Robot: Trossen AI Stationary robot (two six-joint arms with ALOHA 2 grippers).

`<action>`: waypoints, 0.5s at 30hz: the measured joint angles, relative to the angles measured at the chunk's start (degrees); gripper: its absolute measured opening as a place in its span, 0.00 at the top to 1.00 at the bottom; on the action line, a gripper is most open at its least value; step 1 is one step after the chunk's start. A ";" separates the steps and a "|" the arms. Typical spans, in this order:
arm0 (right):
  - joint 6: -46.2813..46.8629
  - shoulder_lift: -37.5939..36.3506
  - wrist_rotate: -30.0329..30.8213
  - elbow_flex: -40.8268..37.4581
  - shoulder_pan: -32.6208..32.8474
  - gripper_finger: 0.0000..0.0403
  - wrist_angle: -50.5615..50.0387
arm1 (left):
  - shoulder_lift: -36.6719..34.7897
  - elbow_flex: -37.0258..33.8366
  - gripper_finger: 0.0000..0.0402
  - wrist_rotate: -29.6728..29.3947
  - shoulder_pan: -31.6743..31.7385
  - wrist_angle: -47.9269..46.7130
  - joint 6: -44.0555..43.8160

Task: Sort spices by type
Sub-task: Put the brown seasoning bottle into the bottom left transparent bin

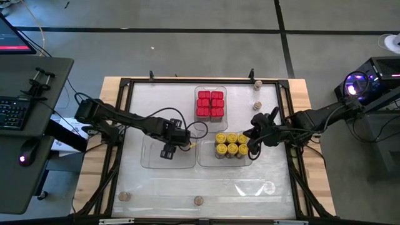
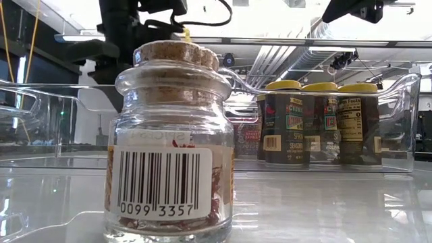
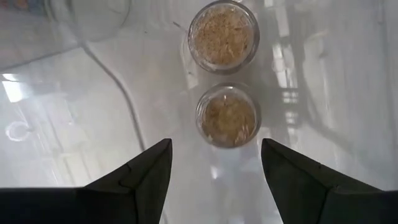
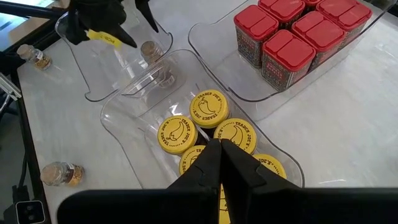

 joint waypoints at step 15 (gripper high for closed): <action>-0.26 0.02 -0.01 0.00 0.00 1.00 0.02 | -4.06 7.28 0.42 5.58 -0.24 -11.78 0.47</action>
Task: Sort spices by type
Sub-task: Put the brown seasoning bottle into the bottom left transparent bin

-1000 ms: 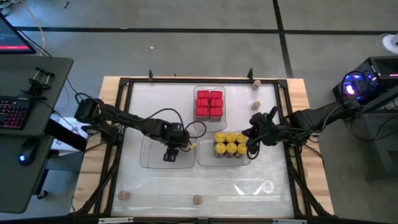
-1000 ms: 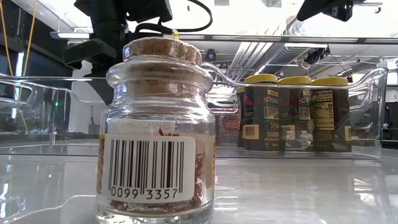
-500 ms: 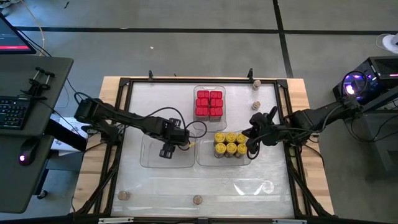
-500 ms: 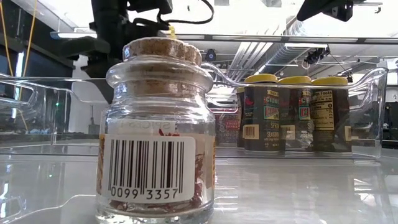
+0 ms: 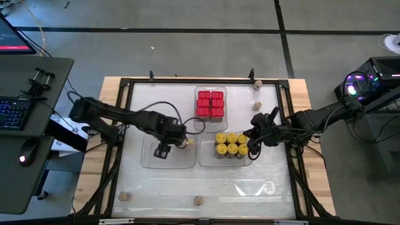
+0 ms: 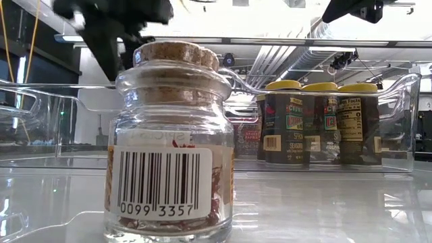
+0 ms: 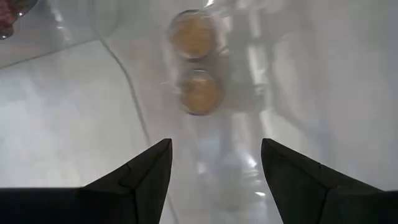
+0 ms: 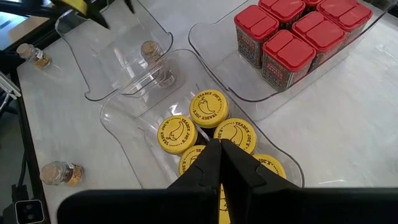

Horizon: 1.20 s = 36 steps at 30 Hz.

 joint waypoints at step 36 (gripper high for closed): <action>-2.85 0.00 0.30 0.00 0.00 1.00 0.15 | -18.98 -0.35 0.42 16.13 -40.23 -5.85 -46.41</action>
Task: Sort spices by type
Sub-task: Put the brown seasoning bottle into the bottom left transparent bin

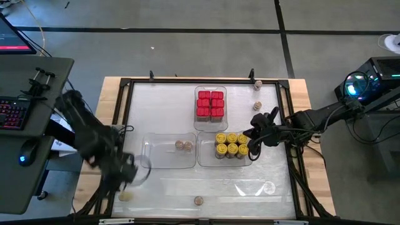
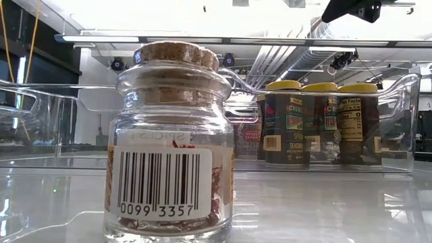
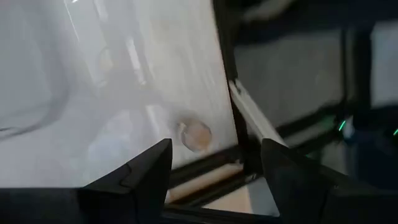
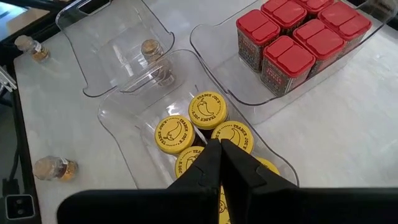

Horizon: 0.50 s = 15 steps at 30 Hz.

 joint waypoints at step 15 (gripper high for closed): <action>-0.01 0.00 -0.44 0.00 -0.02 1.00 0.17 | 11.37 -5.61 0.42 -5.45 -13.69 5.29 20.93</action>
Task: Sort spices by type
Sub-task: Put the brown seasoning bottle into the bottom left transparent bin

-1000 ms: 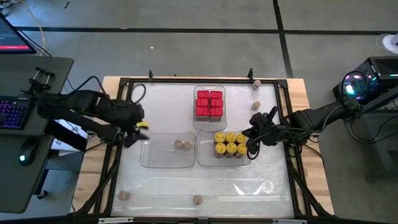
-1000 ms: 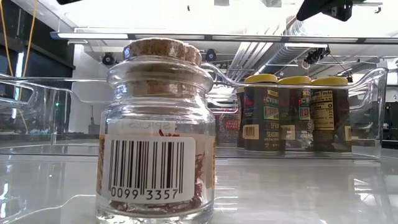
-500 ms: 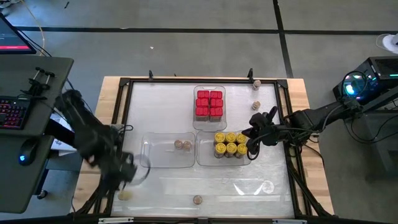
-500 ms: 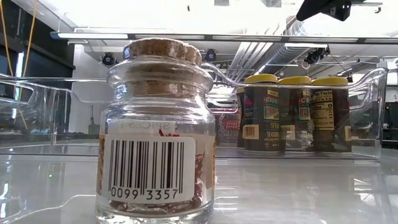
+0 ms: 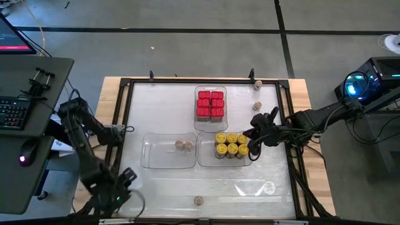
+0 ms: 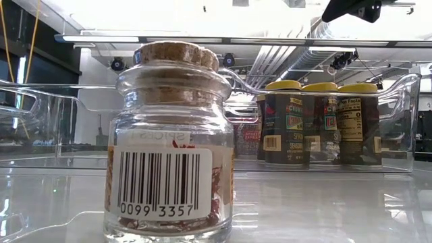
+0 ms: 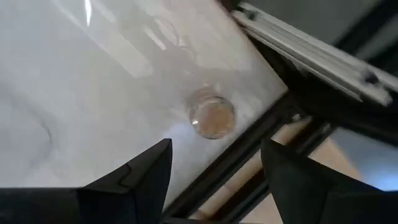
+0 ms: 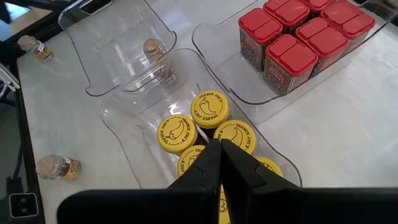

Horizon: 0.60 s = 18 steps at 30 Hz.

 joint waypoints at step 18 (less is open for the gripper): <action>-6.15 0.00 -2.03 0.00 0.00 1.00 0.02 | -0.73 -6.87 0.42 7.64 9.63 15.37 -49.72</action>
